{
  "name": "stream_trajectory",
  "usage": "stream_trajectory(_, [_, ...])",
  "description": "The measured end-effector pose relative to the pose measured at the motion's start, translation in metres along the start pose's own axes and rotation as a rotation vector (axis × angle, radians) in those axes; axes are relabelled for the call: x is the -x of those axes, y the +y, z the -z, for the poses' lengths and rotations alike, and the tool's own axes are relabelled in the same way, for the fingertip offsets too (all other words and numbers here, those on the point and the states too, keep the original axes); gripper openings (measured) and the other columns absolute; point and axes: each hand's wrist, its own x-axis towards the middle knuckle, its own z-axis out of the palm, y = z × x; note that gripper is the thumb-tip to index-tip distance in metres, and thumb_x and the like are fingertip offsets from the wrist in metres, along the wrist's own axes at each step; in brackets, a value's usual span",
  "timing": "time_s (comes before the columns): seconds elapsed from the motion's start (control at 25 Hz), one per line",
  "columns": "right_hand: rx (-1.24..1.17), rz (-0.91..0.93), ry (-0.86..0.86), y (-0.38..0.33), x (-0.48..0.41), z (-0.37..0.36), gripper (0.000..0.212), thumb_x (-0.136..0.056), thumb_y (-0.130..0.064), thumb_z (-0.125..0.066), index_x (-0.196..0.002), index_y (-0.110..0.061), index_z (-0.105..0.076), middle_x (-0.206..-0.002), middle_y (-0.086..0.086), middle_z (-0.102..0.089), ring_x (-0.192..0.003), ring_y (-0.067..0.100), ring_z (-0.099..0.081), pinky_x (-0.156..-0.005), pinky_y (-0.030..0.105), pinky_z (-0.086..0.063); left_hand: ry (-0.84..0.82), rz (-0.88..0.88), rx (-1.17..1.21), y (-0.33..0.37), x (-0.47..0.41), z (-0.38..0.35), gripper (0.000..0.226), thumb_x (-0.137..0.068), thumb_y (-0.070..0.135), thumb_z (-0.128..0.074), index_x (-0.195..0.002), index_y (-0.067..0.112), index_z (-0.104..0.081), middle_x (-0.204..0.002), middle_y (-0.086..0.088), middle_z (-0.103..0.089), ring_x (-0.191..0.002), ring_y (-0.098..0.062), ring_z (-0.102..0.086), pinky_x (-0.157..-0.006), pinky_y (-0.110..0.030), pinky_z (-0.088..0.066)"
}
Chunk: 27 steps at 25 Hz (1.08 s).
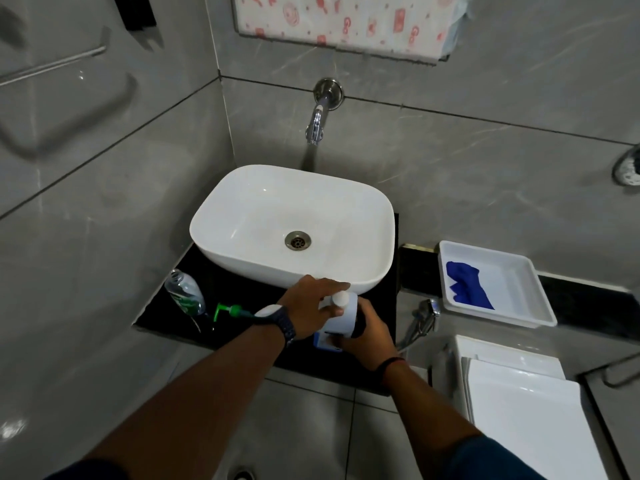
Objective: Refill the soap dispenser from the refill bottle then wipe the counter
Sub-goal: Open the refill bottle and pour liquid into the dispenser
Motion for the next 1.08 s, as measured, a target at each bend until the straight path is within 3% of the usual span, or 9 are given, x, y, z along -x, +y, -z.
stream_trajectory(0.12, [-0.002, -0.003, 0.012, 0.005, -0.003, -0.001, 0.081, -0.055, -0.027, -0.09, -0.124, -0.039, -0.048, -0.111, -0.016, -0.06, -0.102, 0.004, -0.057, -0.083, 0.015, -0.045, 0.087, 0.004, -0.068, 0.004, 0.004, -0.004, 0.037, -0.079, 0.028, -0.068, -0.116, 0.03, -0.061, -0.119, 0.002, -0.064, -0.108, -0.022, -0.051, -0.092, -0.037, -0.042])
stream_trajectory(0.28, [0.012, 0.016, 0.011, 0.002, -0.004, -0.001, 0.078, -0.054, -0.034, -0.088, -0.123, -0.039, -0.051, -0.107, -0.02, -0.059, -0.099, 0.001, -0.057, -0.076, 0.005, -0.041, 0.256, 0.009, -0.135, 0.009, 0.01, -0.013, 0.032, -0.075, 0.035, -0.071, -0.105, 0.025, -0.065, -0.106, 0.005, -0.068, -0.098, -0.021, -0.053, -0.086, -0.036, -0.043])
stream_trajectory(0.44, [0.001, -0.004, 0.032, 0.002, 0.0, 0.0, 0.071, -0.059, -0.029, -0.087, -0.119, -0.041, -0.051, -0.104, -0.018, -0.061, -0.098, 0.004, -0.06, -0.072, 0.003, -0.043, 0.421, 0.093, -0.13, 0.006, 0.021, -0.015, 0.043, -0.055, 0.061, -0.073, -0.072, 0.023, -0.063, -0.074, 0.006, -0.064, -0.073, -0.016, -0.052, -0.066, -0.031, -0.043])
stream_trajectory(0.48, [0.006, -0.005, 0.037, 0.002, 0.0, 0.002, 0.07, -0.059, -0.028, -0.086, -0.119, -0.041, -0.051, -0.104, -0.018, -0.061, -0.097, 0.005, -0.06, -0.069, 0.001, -0.042, 0.428, 0.061, -0.159, 0.004, 0.024, -0.014, 0.049, -0.053, 0.067, -0.071, -0.073, 0.024, -0.061, -0.074, 0.007, -0.063, -0.073, -0.016, -0.052, -0.066, -0.032, -0.044])
stream_trajectory(0.56, [0.034, 0.002, 0.024, 0.001, 0.0, 0.005, 0.07, -0.059, -0.031, -0.086, -0.119, -0.041, -0.052, -0.102, -0.019, -0.06, -0.093, 0.002, -0.058, -0.068, 0.001, -0.039, 0.409, -0.002, -0.136, 0.003, 0.024, -0.012, 0.058, -0.055, 0.066, -0.071, -0.094, 0.024, -0.064, -0.093, 0.006, -0.066, -0.086, -0.017, -0.055, -0.076, -0.032, -0.045])
stream_trajectory(0.68, [0.051, -0.019, 0.0, -0.002, -0.001, 0.008, 0.071, -0.059, -0.034, -0.086, -0.121, -0.04, -0.051, -0.102, -0.02, -0.059, -0.087, -0.004, -0.054, -0.067, -0.001, -0.036, 0.317, -0.07, -0.046, 0.012, 0.014, -0.013, 0.059, -0.067, 0.04, -0.075, -0.12, 0.021, -0.059, -0.115, 0.0, -0.065, -0.106, -0.021, -0.056, -0.091, -0.041, -0.044])
stream_trajectory(0.76, [0.077, -0.007, -0.004, 0.0, -0.001, 0.01, 0.07, -0.061, -0.03, -0.085, -0.122, -0.037, -0.051, -0.106, -0.014, -0.062, -0.091, 0.001, -0.055, -0.067, -0.001, -0.035, 0.297, -0.104, -0.051, 0.014, 0.014, -0.016, 0.054, -0.067, 0.033, -0.077, -0.117, 0.018, -0.063, -0.11, -0.002, -0.068, -0.104, -0.024, -0.059, -0.089, -0.045, -0.046])
stream_trajectory(0.96, [0.076, -0.013, -0.017, 0.0, -0.002, 0.012, 0.075, -0.055, -0.035, -0.087, -0.12, -0.044, -0.051, -0.109, -0.015, -0.063, -0.096, 0.003, -0.059, -0.077, 0.014, -0.045, 0.347, -0.042, -0.119, 0.005, 0.018, -0.007, 0.072, -0.063, 0.052, -0.072, -0.125, 0.021, -0.054, -0.079, 0.006, -0.058, -0.082, -0.018, -0.052, -0.074, -0.033, -0.042])
stream_trajectory(1.08, [0.088, -0.035, -0.015, 0.0, -0.003, 0.011, 0.077, -0.053, -0.041, -0.086, -0.12, -0.047, -0.049, -0.104, -0.019, -0.062, -0.091, -0.001, -0.058, -0.069, 0.002, -0.041, 0.263, -0.035, -0.113, 0.012, 0.009, -0.009, 0.048, -0.068, 0.048, -0.069, -0.107, 0.02, -0.065, -0.078, 0.003, -0.059, -0.082, -0.022, -0.054, -0.073, -0.038, -0.047])
